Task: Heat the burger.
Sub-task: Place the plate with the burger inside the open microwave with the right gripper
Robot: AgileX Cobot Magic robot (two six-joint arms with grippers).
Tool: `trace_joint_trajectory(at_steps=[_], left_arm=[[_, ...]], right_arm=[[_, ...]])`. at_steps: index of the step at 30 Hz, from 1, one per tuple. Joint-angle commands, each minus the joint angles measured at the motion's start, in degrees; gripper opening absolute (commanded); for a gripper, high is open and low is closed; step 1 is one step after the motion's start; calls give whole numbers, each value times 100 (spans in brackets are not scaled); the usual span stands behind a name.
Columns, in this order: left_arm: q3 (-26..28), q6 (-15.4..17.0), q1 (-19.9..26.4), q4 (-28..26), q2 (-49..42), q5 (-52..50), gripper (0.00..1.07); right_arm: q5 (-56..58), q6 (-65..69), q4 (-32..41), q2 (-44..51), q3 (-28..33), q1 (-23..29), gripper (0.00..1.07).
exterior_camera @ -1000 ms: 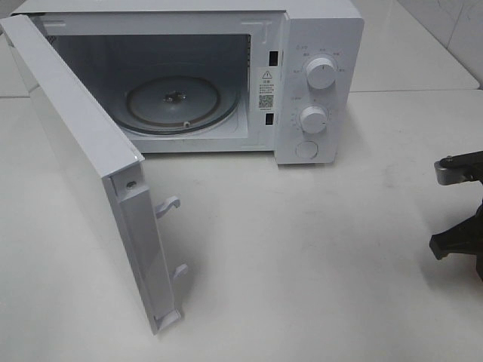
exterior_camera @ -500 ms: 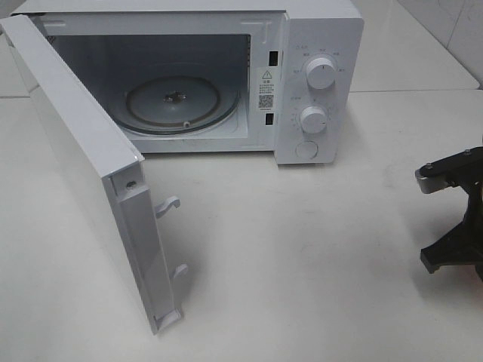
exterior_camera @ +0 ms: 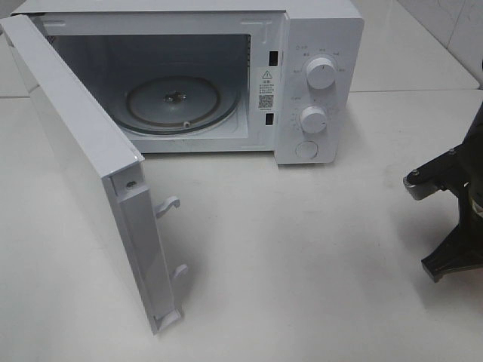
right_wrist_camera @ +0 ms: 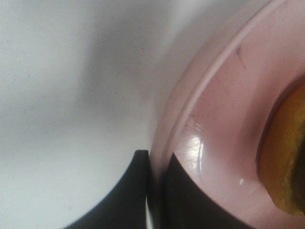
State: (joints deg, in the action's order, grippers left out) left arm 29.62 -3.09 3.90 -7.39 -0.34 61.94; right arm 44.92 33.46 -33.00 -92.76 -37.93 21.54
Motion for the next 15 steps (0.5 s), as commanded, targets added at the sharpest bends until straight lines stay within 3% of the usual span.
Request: trace_joint_trajectory(at_steps=[1,15], left_arm=[[-11,0,11,-34,-103,-74,98],[-11,0,11,-34,-103,-74,98]], right_arm=[[407,92,-378,34,11,86,0],[630,367,-561,430,441,888,0]])
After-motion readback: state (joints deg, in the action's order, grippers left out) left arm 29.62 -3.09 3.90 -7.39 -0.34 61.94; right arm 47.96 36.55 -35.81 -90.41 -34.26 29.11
